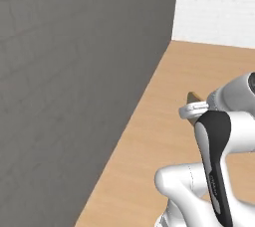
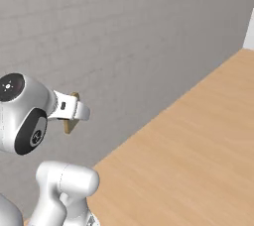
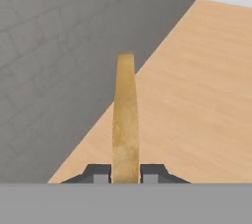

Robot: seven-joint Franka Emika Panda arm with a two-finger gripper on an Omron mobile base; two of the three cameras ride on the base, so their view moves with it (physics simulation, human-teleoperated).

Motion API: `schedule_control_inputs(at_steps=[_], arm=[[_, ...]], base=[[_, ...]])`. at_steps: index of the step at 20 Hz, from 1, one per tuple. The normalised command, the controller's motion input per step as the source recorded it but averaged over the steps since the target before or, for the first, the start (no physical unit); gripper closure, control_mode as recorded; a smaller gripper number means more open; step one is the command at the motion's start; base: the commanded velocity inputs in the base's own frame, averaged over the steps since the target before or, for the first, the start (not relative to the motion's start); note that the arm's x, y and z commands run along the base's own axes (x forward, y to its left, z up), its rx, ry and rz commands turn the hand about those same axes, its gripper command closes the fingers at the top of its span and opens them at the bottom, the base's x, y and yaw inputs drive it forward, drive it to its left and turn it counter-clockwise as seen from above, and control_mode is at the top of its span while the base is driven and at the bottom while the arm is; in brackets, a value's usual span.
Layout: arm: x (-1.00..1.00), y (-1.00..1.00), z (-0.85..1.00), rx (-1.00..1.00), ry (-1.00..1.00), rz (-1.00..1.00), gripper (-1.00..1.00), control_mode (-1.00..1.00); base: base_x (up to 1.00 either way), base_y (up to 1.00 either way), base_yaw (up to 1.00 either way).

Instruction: Start the toaster. Once the lever pops up, take the bread to the plate on the dining counter.

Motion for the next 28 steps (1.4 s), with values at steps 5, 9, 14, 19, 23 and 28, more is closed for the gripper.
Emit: schedule_control_inputs(at_steps=[5,9,14,19,23,28], arm=[[0.0,0.0,0.0,0.0,0.0,0.0,1.0,1.0],[0.0,0.0,0.0,0.0,0.0,0.0,1.0,1.0],[0.0,0.0,0.0,0.0,0.0,0.0,1.0,1.0],[0.0,0.0,0.0,0.0,0.0,0.0,1.0,1.0],[0.0,0.0,0.0,0.0,0.0,0.0,1.0,1.0],[0.0,0.0,0.0,0.0,0.0,0.0,1.0,1.0]], base=[[1.0,-0.33,-0.34],[1.0,-0.19,-0.29],[1.0,-0.13,-0.29],[0.96,-0.04,-0.37],[0.88,0.0,-0.47],[0.81,0.0,-0.53]])
